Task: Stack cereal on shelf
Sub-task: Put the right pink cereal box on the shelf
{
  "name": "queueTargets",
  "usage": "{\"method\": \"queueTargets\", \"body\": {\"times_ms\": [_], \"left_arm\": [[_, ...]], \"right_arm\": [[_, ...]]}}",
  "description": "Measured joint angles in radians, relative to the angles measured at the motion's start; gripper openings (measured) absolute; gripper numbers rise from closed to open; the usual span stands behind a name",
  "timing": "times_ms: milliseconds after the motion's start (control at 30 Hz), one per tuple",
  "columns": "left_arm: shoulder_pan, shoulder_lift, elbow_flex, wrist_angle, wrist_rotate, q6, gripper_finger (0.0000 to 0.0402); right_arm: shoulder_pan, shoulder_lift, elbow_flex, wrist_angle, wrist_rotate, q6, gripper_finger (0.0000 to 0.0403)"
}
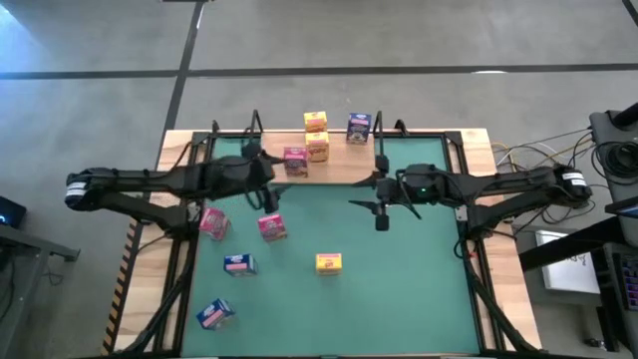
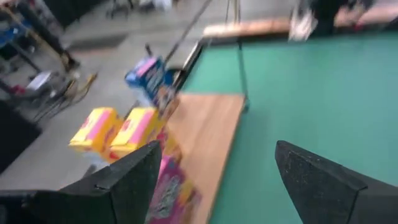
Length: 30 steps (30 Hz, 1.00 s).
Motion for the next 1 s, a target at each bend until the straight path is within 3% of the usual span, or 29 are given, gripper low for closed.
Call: {"method": "queueTargets", "body": {"times_ms": [200,500,700,1000], "left_arm": [[0.143,0.137,0.135,-0.158,0.229,0.119,0.03],[0.352,0.279,0.201,-0.175,0.443,0.272,0.03],[0.431,0.348,0.209,-0.161,0.501,0.313,0.03],[0.459,0.384,0.209,-0.15,0.519,0.324,0.03]], "right_arm": [[0.002,-0.026,-0.044,-0.001,0.0,0.008,0.0173],[0.002,-0.023,-0.052,-0.001,0.0,0.003,0.0171],[0.002,-0.023,-0.057,-0.002,0.0,0.009,0.0171],[0.002,-0.023,-0.064,-0.002,0.0,0.009,0.0176]]}}
